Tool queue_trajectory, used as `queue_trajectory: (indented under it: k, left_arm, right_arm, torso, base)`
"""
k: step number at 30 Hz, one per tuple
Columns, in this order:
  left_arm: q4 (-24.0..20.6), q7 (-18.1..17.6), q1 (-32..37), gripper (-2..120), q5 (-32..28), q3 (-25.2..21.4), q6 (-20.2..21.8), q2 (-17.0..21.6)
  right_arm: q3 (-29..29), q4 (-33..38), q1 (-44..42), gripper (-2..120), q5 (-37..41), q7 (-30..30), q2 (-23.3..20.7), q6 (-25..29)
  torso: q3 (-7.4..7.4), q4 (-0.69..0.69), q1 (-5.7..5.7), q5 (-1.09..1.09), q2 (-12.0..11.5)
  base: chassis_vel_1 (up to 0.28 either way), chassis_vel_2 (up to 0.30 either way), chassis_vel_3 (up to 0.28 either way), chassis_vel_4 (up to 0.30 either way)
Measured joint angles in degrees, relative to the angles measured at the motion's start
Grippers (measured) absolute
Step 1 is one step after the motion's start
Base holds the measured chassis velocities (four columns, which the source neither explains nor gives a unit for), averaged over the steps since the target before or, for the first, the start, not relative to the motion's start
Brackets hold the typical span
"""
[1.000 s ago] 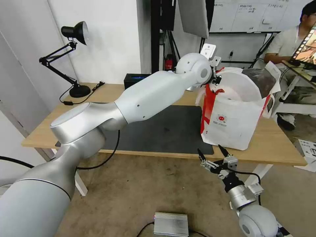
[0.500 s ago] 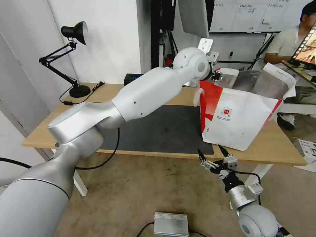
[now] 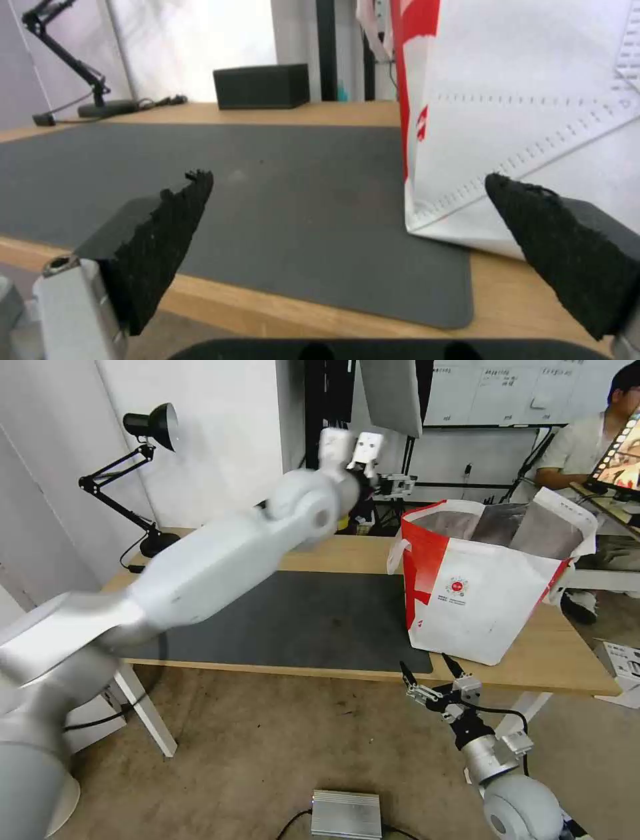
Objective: Pick up the trash from the table and place it into the takeout bag.
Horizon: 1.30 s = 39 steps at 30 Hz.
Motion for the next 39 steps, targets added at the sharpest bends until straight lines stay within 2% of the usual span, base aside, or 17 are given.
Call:
queue_trajectory:
  k: [1,2,5,6,9,12,13,14,15,16,18,19,21,23,25,33,39]
  left_arm:
    - [-1.4,2.4,2.1,100,0.0,-2.1,-0.7,3.1]
    - [-1.4,2.4,2.1,100,0.0,-2.1,-0.7,3.1]
    - [-5.4,8.7,11.0,100,0.4,-8.9,-1.4,11.2]
    - [-5.4,8.7,11.0,100,0.4,-8.9,-1.4,11.2]
    - [-8.1,12.3,18.5,100,2.1,-13.5,-1.9,15.4]
    - [-8.9,13.3,21.3,100,2.8,-15.3,-2.1,16.5]
    - [-11.1,15.4,28.0,100,4.3,-20.3,-2.8,18.6]
    - [-14.1,19.3,43.3,100,7.7,-32.0,-4.4,20.9]
    - [-14.1,19.3,43.3,100,7.7,-32.0,-4.4,20.9]
    - [-15.1,21.4,50.9,100,9.3,-37.5,-6.8,21.8]
    - [-16.5,24.6,59.7,100,10.8,-43.9,-8.5,22.1]
    - [-16.5,24.6,59.7,100,10.8,-43.9,-8.5,22.1]
    - [-17.2,27.4,66.3,100,13.6,-49.4,-9.5,21.5]
    - [-17.3,28.1,67.9,100,14.4,-50.6,-9.9,21.1]
    - [-17.0,29.7,72.4,100,16.3,-53.7,-12.7,19.0]
    - [-15.5,28.0,82.3,100,22.2,-61.3,-20.1,13.2]
    - [-14.4,26.6,86.6,100,24.1,-63.9,-22.5,10.5]
  right_arm:
    - [0.0,0.0,0.0,100,0.0,0.0,0.0,0.0]
    - [0.0,0.0,0.0,100,0.0,0.0,0.0,0.0]
    - [0.0,0.0,0.0,100,0.0,0.0,0.0,0.0]
    - [0.0,0.0,0.0,100,0.0,0.0,0.0,0.0]
    - [0.0,0.0,0.0,100,0.0,0.0,0.0,0.0]
    - [0.0,0.0,0.0,100,0.0,0.0,0.0,0.0]
    - [0.0,0.0,0.0,100,0.0,0.0,0.0,0.0]
    - [0.0,0.0,0.0,100,0.0,0.0,0.0,0.0]
    - [0.0,0.0,0.0,100,0.0,0.0,0.0,0.0]
    - [0.0,0.0,0.0,100,0.0,0.0,0.0,0.0]
    - [0.0,0.0,0.0,100,0.0,0.0,0.0,0.0]
    - [0.0,0.0,0.0,100,0.0,0.0,0.0,0.0]
    - [0.0,0.0,0.0,100,0.0,0.0,0.0,0.0]
    - [0.0,0.0,0.0,100,0.0,0.0,0.0,0.0]
    - [0.0,0.0,0.0,100,0.0,0.0,0.0,0.0]
    - [0.0,0.0,0.0,100,0.0,0.0,0.0,0.0]
    - [0.0,0.0,0.0,100,0.0,0.0,0.0,0.0]
  torso:
    - [0.00,-0.01,0.01,0.00,0.0]
    - [0.00,-0.01,0.01,0.00,0.0]
    - [0.00,0.01,0.00,0.00,0.0]
    - [0.00,0.01,0.00,0.00,0.0]
    - [0.00,0.00,0.00,-0.01,0.0]
    - [0.00,-0.01,0.00,-0.01,0.0]
    - [-0.01,-0.01,0.00,0.01,0.0]
    - [-0.01,-0.02,0.00,0.02,0.0]
    - [-0.01,-0.02,0.00,0.02,0.0]
    - [-0.01,-0.02,0.00,0.02,0.0]
    - [0.00,-0.03,0.00,0.02,0.0]
    - [0.00,-0.03,0.00,0.02,0.0]
    - [-0.01,0.00,-0.01,0.03,0.0]
    - [-0.01,0.00,-0.01,0.05,0.0]
    - [0.00,-0.04,-0.01,0.02,0.0]
    - [0.00,-0.02,0.00,0.03,0.0]
    - [0.00,-0.02,0.00,0.04,0.0]
  base:
    - [0.000,0.000,0.000,0.000]
    - [0.000,0.000,0.000,0.000]
    - [0.000,0.000,0.000,0.000]
    - [0.000,0.000,0.000,0.000]
    - [0.000,0.000,0.000,0.000]
    - [0.000,0.000,0.000,0.000]
    - [0.000,0.000,0.000,0.000]
    - [0.000,0.000,0.000,0.000]
    - [0.000,0.000,0.000,0.000]
    - [0.000,0.000,0.000,0.000]
    - [0.000,0.000,0.000,0.000]
    - [0.000,0.000,0.000,0.000]
    - [0.000,0.000,0.000,0.000]
    - [0.000,0.000,0.000,0.000]
    - [0.000,0.000,0.000,0.000]
    - [0.000,0.000,0.000,0.000]
    - [0.000,0.000,0.000,0.000]
